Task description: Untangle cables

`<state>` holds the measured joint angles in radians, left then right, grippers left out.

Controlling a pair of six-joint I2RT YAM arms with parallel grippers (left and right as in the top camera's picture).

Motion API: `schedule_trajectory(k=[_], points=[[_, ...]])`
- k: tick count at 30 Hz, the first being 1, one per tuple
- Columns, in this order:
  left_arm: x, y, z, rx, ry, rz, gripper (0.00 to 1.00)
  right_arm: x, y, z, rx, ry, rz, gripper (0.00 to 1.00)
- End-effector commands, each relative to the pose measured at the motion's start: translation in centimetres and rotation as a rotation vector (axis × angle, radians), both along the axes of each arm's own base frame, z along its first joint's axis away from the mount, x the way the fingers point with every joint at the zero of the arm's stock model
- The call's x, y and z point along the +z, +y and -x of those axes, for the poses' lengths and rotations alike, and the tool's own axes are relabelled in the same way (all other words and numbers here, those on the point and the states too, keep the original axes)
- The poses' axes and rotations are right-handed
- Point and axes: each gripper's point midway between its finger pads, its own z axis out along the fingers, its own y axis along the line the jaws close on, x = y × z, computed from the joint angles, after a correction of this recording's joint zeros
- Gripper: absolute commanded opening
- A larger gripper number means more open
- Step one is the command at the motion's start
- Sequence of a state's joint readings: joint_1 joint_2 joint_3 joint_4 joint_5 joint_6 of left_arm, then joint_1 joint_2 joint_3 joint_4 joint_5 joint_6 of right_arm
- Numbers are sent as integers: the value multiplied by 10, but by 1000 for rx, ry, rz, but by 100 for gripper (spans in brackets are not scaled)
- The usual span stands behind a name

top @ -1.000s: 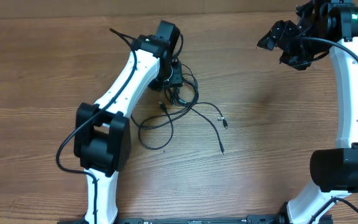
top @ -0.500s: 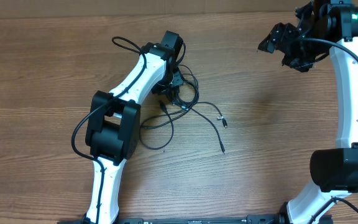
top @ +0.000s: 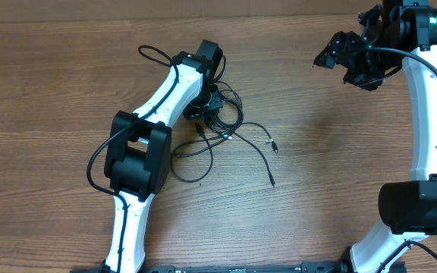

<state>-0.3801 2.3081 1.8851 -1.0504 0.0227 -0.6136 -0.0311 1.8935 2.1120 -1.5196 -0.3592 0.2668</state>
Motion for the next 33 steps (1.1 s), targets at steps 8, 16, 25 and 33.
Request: schedule_trajectory(k=[8, 16, 25, 33], points=[[282, -53, 30, -361, -502, 467, 4, 35, 39, 11, 216, -120, -183, 75], [336, -46, 74, -522, -569, 614, 4, 28, 82, 26, 365, -104, -275, 71], [320, 2, 69, -358, -475, 581, 4, 34, 143, 43, 590, -176, -291, 72], [317, 3, 73, -352, -456, 580, 4, -6, 171, 26, 329, -70, -129, 67]])
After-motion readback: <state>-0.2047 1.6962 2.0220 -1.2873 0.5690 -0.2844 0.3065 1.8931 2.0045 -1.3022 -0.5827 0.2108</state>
